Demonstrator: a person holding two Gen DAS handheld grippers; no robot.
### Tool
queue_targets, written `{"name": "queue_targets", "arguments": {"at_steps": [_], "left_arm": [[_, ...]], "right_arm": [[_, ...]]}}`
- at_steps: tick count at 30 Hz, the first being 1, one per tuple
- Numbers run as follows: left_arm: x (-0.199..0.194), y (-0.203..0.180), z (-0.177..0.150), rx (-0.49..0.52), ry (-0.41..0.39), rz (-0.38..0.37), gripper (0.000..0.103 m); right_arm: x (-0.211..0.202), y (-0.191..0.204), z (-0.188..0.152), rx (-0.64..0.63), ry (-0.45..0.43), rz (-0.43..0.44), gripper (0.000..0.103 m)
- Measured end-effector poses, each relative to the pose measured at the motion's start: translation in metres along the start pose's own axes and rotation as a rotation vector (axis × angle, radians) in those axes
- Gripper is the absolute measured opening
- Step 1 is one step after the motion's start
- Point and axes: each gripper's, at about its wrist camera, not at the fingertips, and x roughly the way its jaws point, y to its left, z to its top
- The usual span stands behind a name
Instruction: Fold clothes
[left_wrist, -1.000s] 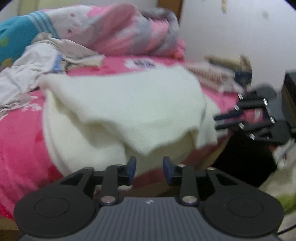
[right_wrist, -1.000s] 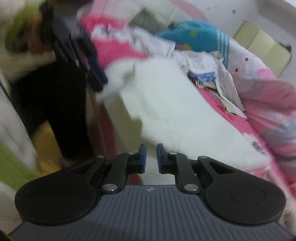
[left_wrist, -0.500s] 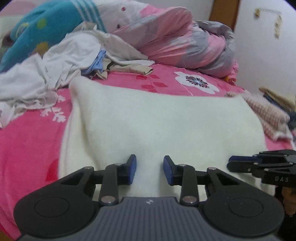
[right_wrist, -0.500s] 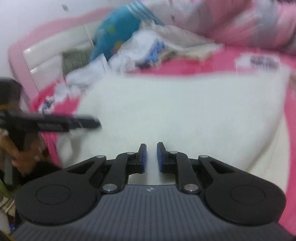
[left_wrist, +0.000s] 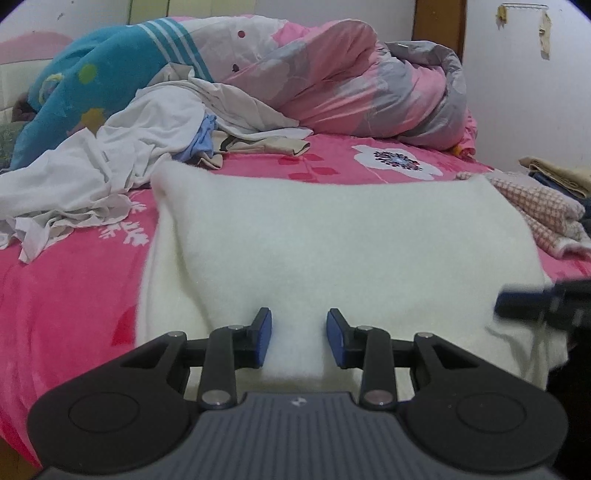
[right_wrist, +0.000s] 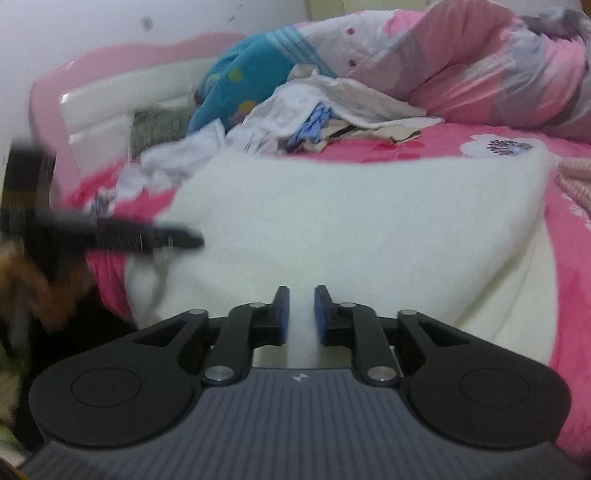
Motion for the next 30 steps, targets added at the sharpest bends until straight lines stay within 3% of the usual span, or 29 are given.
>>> {"name": "queue_targets", "arguments": {"at_steps": [4, 7, 10, 13, 16, 18, 19, 23, 30], "left_arm": [[-0.001, 0.002, -0.002, -0.035, -0.014, 0.002, 0.035], [-0.003, 0.003, -0.005, -0.055, -0.027, 0.000, 0.035], [-0.003, 0.001, -0.006, -0.066, -0.033, 0.005, 0.038], [-0.003, -0.003, -0.006, -0.052, -0.034, 0.014, 0.040], [-0.004, -0.006, -0.007, -0.043, -0.035, 0.024, 0.041], [-0.004, -0.006, -0.007, -0.044, -0.036, 0.024, 0.041], [-0.004, -0.006, -0.007, -0.034, -0.032, 0.023, 0.041], [-0.008, -0.011, 0.009, 0.072, 0.007, 0.040, 0.041], [-0.010, -0.012, 0.060, 0.131, -0.098, 0.069, 0.052]], "right_arm": [[-0.001, -0.024, 0.000, 0.059, -0.064, -0.125, 0.019], [0.000, -0.044, -0.024, 0.093, -0.067, -0.118, 0.017], [-0.001, -0.042, 0.002, 0.097, -0.054, -0.117, 0.016], [-0.006, -0.051, 0.041, 0.054, -0.171, -0.199, 0.016], [0.000, -0.081, 0.062, 0.112, -0.245, -0.276, 0.017], [0.025, -0.111, 0.050, 0.152, -0.174, -0.340, 0.017], [0.040, -0.128, 0.037, 0.204, -0.116, -0.329, 0.016], [0.030, -0.155, 0.009, 0.352, -0.206, -0.210, 0.016], [0.029, -0.151, -0.004, 0.309, -0.255, -0.194, 0.016]]}}
